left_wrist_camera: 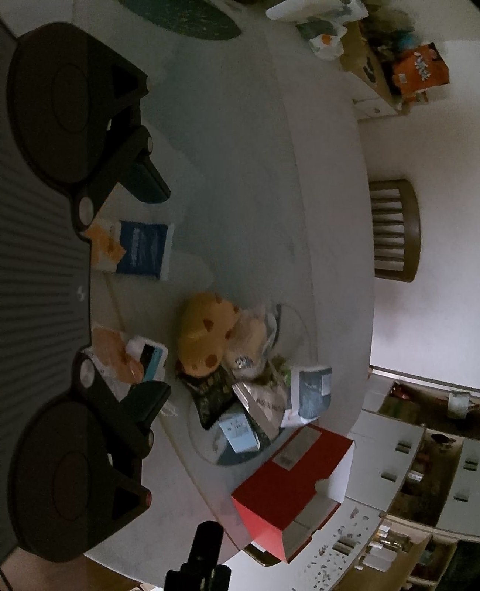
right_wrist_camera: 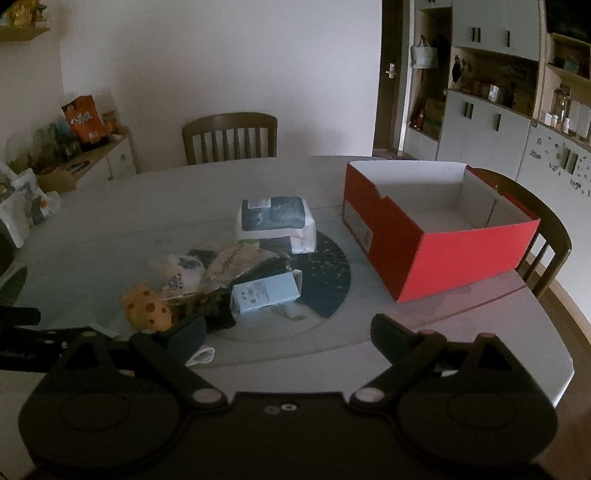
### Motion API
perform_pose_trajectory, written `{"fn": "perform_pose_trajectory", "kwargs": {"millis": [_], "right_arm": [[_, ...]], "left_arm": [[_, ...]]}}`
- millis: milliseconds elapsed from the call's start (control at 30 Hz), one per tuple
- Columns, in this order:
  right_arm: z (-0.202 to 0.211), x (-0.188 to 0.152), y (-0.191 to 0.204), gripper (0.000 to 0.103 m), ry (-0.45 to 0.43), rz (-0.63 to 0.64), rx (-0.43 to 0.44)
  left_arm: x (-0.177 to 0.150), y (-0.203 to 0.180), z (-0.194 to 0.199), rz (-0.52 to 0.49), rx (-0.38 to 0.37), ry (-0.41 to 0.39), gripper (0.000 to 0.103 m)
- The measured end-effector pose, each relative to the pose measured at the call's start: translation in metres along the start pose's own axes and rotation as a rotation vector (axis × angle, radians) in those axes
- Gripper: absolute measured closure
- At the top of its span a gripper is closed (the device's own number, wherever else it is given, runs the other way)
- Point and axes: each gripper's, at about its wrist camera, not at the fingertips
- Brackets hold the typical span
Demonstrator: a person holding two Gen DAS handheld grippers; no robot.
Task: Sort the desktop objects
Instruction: 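Reach left tool to dark blue packet while right tool reaches light blue box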
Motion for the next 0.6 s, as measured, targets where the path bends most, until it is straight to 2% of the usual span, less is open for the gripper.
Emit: {"fn": "perform_pose_trajectory", "kwargs": {"millis": [167,367,600], "right_arm": [[-0.02,0.003,-0.001,0.007,0.016,0.02,0.001],[-0.052,0.009,-0.008,0.007,0.05,0.055,0.043],[-0.089,0.017,-0.012,0.007,0.079,0.124,0.078]], "left_arm": [[-0.003,0.014,-0.016,0.055,0.048,0.026,0.0],[-0.01,0.018,-0.031,0.057,0.106,0.042,0.001],[-0.016,0.015,-0.049,0.07,0.139,0.087,0.002]]}}
Point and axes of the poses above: each gripper's, at about its wrist camera, not at the fingertips, and z roughly against the way its jaws point, y to its left, x to its top, and after that the axes turned 8 degrees about x, right-handed
